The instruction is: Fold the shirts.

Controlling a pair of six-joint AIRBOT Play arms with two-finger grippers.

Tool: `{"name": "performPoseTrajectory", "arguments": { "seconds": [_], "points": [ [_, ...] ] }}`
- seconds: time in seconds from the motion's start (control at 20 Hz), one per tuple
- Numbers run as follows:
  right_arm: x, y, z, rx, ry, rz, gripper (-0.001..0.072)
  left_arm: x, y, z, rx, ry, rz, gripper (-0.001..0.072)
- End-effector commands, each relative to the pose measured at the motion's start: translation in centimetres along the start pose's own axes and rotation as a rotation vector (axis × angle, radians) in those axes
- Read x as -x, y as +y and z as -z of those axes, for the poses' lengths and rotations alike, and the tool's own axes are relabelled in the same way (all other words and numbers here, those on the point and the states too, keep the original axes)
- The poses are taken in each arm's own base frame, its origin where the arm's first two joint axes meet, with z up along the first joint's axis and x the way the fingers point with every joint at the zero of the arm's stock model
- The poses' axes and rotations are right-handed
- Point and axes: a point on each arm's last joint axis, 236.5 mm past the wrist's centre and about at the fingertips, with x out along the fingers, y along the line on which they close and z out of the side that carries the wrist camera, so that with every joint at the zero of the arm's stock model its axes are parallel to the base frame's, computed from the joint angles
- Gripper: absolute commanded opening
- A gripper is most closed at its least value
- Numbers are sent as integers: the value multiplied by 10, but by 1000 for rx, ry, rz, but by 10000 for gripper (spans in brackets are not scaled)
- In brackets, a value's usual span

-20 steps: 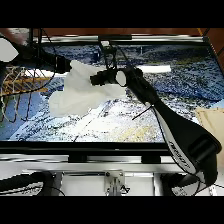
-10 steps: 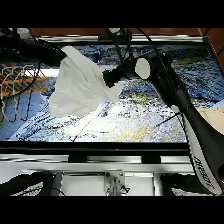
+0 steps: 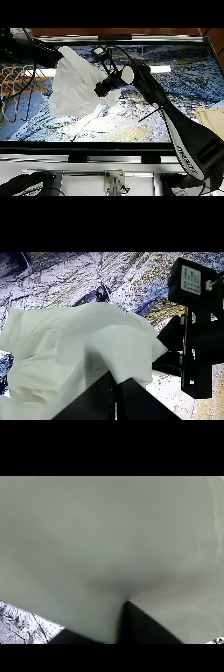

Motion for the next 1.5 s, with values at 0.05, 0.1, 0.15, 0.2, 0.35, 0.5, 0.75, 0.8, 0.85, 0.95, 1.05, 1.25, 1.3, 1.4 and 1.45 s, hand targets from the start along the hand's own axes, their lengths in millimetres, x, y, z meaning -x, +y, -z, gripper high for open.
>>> {"name": "performPoseTrajectory", "arguments": {
  "seconds": [0.05,0.1,0.15,0.2,0.35,0.5,0.75,0.8,0.85,0.95,1.05,1.25,1.3,1.4,1.45],
  "points": [
    [-4,-19,1,-27,9,61,69,4,7,0,-53,-1,-33,47],
    [14,-26,3,16,46,106,69,7,10,2,-92,10,-48,47],
    [43,-34,1,67,71,169,68,10,13,6,-122,30,-62,47],
    [76,-37,-7,109,68,216,68,13,12,12,-123,56,-62,47],
    [206,-13,-47,167,-97,283,67,28,-21,24,-99,93,55,47],
    [322,35,-61,92,-300,237,68,78,-80,-6,-115,-60,219,47],
    [436,88,-44,-23,-546,149,68,188,-115,-61,-116,-346,254,47],
    [443,91,-38,-49,-550,140,68,191,-115,-60,-111,-346,247,47],
    [440,92,-29,-84,-512,128,68,187,-112,-55,-89,-320,243,47],
    [405,96,-2,-138,-337,81,68,158,-106,-43,-53,-243,248,47],
    [350,92,33,-184,-83,47,68,110,-94,-23,-12,-122,249,47],
    [234,63,85,-162,273,30,68,3,-59,50,18,206,212,48],
    [206,56,94,-153,320,22,68,-20,-54,67,26,271,220,48],
    [155,37,114,-140,402,26,68,-63,-47,105,50,402,240,47],
    [136,22,124,-151,445,42,68,-83,-44,126,65,468,251,47]
  ]
}}
